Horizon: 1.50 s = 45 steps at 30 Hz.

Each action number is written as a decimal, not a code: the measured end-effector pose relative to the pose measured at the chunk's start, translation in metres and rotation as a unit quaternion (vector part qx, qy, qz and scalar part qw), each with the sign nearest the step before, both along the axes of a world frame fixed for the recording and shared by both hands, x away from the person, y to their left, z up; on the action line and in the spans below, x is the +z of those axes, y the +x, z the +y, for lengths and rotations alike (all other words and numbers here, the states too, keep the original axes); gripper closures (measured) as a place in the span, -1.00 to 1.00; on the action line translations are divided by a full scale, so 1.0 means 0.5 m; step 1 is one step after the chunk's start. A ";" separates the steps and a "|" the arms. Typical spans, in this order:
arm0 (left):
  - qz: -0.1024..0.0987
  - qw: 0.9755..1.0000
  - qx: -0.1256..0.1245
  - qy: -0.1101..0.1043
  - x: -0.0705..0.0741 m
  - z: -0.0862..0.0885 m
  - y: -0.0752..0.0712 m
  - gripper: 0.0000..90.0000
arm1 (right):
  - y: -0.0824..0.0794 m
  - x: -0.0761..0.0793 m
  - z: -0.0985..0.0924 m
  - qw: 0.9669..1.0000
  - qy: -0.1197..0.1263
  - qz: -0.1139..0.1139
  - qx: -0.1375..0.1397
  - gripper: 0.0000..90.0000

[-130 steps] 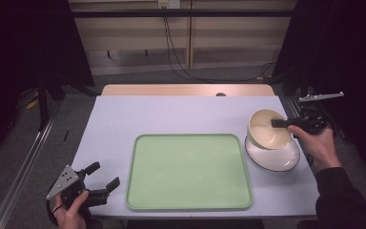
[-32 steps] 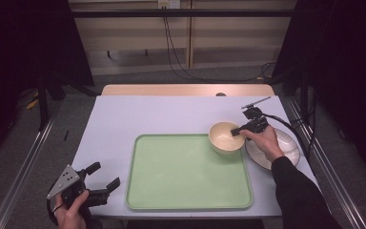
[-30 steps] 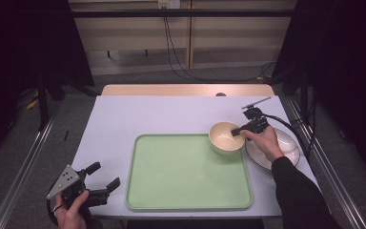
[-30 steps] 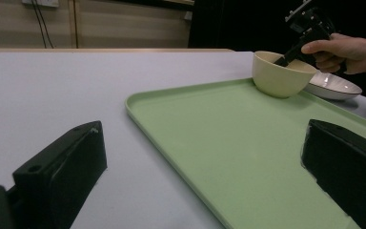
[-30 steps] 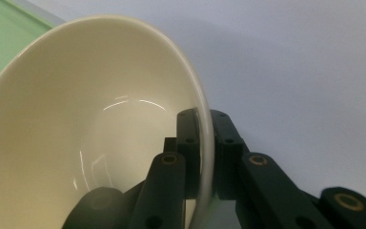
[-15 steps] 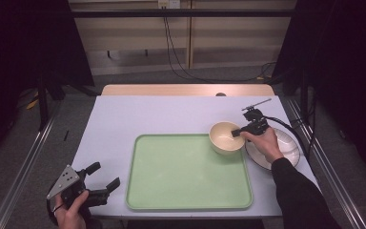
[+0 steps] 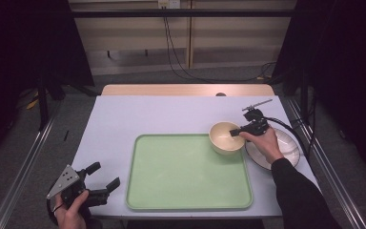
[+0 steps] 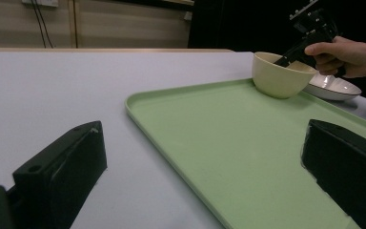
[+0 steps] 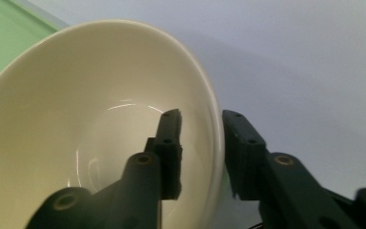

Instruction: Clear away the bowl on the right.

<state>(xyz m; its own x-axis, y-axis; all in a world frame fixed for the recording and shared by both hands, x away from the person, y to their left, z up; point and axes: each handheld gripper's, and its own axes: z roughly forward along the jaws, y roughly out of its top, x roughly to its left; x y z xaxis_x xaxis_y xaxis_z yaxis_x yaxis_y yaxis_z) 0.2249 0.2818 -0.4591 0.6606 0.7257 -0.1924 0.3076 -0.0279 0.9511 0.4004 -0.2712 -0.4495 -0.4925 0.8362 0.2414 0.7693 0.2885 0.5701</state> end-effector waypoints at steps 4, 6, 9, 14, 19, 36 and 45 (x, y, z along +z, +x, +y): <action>0.000 1.000 0.000 0.000 0.000 0.000 0.000 -0.97 | 0.001 -0.001 -0.001 1.000 0.006 -0.021 0.010 0.19; 0.001 1.000 0.000 0.000 0.000 0.000 0.000 -0.97 | 0.001 0.000 -0.002 1.000 0.005 -0.026 0.006 -0.02; 0.001 1.000 0.000 -0.002 0.000 -0.001 0.000 -0.97 | 0.002 0.000 -0.003 0.999 0.008 -0.036 0.008 -0.21; 0.002 1.000 -0.001 -0.003 0.000 0.000 0.000 -0.97 | 0.004 0.000 0.000 0.999 0.007 -0.033 -0.012 -0.84; 0.003 1.000 0.001 -0.005 -0.001 0.000 0.000 -0.97 | 0.001 0.005 -0.002 0.998 0.027 -0.052 -0.003 -0.88; 0.006 1.000 0.007 -0.007 -0.002 0.001 0.001 -0.97 | -0.044 0.040 -0.026 0.993 0.021 -0.108 -0.042 -0.87; 0.006 1.000 0.013 -0.005 -0.001 0.001 0.001 -0.97 | -0.070 0.060 -0.044 0.991 0.050 -0.120 -0.036 -0.92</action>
<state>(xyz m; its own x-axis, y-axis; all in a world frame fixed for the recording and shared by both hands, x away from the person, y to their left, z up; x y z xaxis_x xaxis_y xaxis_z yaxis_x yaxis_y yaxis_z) 0.2254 0.2822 -0.4598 0.6392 0.7404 -0.2078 0.3196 -0.0099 0.9475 0.3652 -0.2933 -0.4196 -0.4861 0.8489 0.2074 0.6242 0.1712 0.7623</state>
